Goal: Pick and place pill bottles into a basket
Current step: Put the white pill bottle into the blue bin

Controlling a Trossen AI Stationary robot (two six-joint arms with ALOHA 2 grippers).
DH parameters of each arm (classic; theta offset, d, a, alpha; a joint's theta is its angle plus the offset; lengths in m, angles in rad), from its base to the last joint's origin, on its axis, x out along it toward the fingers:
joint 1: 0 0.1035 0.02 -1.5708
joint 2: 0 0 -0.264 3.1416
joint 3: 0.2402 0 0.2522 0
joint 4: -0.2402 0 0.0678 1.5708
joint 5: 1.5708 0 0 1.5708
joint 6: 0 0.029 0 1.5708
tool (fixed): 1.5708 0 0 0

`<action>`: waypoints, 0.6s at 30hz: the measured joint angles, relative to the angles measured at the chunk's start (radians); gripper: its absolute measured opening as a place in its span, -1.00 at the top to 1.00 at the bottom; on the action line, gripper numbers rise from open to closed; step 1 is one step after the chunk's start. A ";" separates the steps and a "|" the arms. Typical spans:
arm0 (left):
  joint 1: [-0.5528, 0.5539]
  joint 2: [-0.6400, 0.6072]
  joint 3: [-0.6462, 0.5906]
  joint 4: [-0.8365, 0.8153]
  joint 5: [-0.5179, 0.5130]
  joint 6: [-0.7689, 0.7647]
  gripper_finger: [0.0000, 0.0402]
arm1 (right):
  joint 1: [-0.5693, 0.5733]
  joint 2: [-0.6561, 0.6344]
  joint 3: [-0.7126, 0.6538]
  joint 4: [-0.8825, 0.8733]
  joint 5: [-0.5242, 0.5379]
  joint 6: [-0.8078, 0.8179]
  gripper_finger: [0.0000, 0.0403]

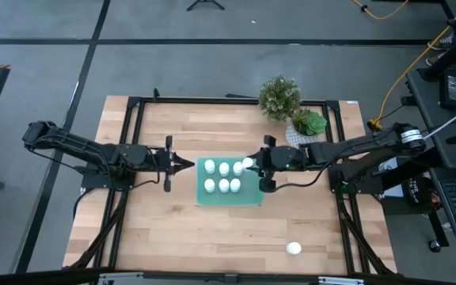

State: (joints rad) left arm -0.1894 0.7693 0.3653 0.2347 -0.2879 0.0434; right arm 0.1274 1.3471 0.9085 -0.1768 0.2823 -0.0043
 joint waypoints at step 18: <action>0.000 0.000 0.000 0.006 0.000 -0.023 0.94 | -0.045 0.004 -0.216 0.216 -0.003 0.121 0.29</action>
State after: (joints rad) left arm -0.1890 0.7696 0.3653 0.2405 -0.2874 0.0200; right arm 0.0822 1.3510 0.6922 0.0392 0.2798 0.1170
